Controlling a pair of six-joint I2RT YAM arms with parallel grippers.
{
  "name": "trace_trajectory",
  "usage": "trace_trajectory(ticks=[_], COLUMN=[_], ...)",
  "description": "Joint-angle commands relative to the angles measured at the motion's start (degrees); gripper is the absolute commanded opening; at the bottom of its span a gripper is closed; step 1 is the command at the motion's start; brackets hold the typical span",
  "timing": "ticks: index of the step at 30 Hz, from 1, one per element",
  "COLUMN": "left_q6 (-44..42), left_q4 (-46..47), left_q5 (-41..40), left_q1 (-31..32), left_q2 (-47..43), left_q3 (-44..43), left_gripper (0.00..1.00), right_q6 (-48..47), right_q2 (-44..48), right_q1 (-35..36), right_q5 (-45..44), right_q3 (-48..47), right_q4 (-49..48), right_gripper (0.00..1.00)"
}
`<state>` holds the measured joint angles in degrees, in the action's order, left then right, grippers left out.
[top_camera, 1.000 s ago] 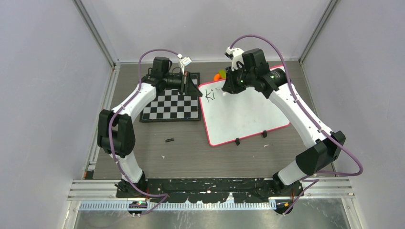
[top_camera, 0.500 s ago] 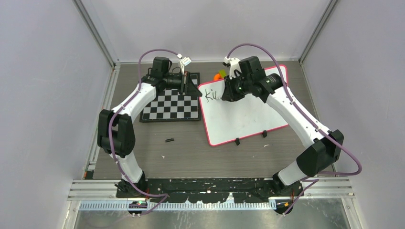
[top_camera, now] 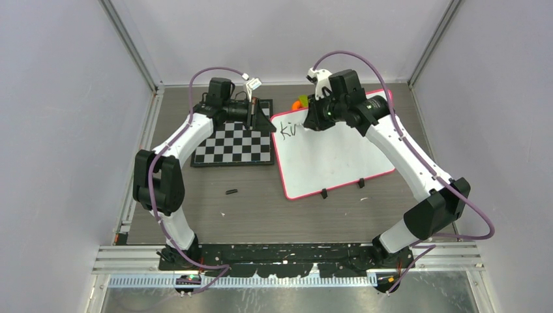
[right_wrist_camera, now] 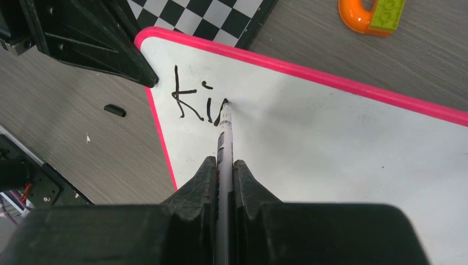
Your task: Write a sentence on the whiteboard
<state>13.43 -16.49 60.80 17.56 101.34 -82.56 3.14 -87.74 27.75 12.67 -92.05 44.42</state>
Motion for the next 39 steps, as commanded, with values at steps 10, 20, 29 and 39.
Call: trace_trajectory(ticks=[10, 20, 29, 39], left_q6=[-0.9, -0.9, -0.9, -0.9], left_q4=[-0.1, -0.1, 0.0, 0.1], left_q5=[1.5, 1.5, 1.6, 1.6], left_q1=[0.9, 0.9, 1.0, 1.0], left_q2=[-2.1, -2.1, -2.0, -1.7], left_q3=[-0.5, -0.4, -0.3, -0.3], left_gripper=[0.0, 0.0, 0.0, 0.0], right_q6=[-1.1, 0.0, -0.2, -0.4], right_q2=[1.2, 3.6, 5.0, 2.8], right_q1=[-2.0, -2.0, -3.0, -5.0], right_q5=[-1.9, 0.5, 2.6, 1.2], right_q3=[0.1, 3.8, 0.0, -0.8], right_q4=[-1.5, -0.8, 0.3, -0.2], right_gripper=[0.0, 0.0, 0.0, 0.0])
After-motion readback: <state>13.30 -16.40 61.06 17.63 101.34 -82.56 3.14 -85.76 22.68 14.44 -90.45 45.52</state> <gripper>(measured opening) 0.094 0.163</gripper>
